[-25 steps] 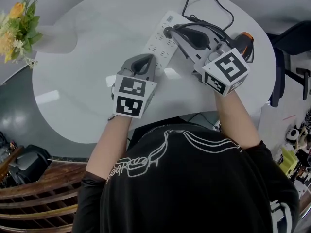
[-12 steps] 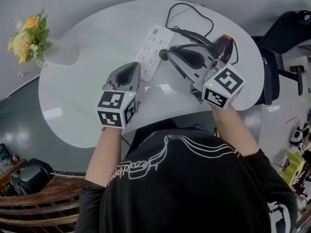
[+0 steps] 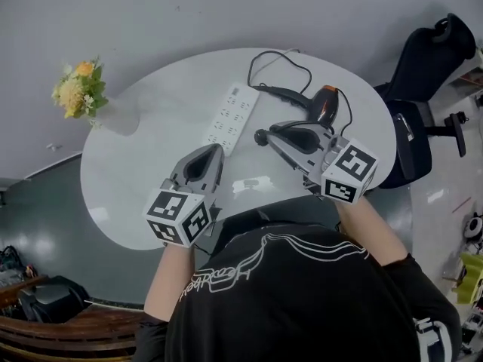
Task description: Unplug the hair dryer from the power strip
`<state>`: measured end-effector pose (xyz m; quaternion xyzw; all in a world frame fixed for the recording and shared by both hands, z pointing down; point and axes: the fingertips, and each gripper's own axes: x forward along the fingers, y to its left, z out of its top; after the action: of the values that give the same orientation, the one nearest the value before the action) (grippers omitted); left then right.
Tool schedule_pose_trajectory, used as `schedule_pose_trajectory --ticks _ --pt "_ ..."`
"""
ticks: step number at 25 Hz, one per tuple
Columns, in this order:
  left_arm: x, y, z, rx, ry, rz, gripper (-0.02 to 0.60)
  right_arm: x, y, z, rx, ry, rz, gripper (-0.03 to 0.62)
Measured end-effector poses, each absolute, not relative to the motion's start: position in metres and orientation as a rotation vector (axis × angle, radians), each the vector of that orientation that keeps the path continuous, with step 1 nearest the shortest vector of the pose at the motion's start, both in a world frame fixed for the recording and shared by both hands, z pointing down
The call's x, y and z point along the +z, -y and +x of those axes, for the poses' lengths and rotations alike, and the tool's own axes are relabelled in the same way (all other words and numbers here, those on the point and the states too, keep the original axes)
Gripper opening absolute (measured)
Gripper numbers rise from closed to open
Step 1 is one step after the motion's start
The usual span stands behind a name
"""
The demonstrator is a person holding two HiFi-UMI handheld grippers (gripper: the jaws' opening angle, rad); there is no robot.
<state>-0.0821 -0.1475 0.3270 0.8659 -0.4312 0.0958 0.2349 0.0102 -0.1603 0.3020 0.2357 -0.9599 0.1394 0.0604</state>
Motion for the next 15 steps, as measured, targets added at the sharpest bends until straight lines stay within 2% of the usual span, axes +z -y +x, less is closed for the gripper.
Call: schedule_pose_trajectory --ticks 7,15 --pt "0.288 0.118 -0.070 0.152 1.138 2.424 0.000 0.269 0.140 0.031 0.421 2.972 0.718 0.026" --pt "0.262 0.107 -0.064 0.155 1.141 2.497 0.000 0.254 0.127 0.041 0.418 3.003 0.738 0.026"
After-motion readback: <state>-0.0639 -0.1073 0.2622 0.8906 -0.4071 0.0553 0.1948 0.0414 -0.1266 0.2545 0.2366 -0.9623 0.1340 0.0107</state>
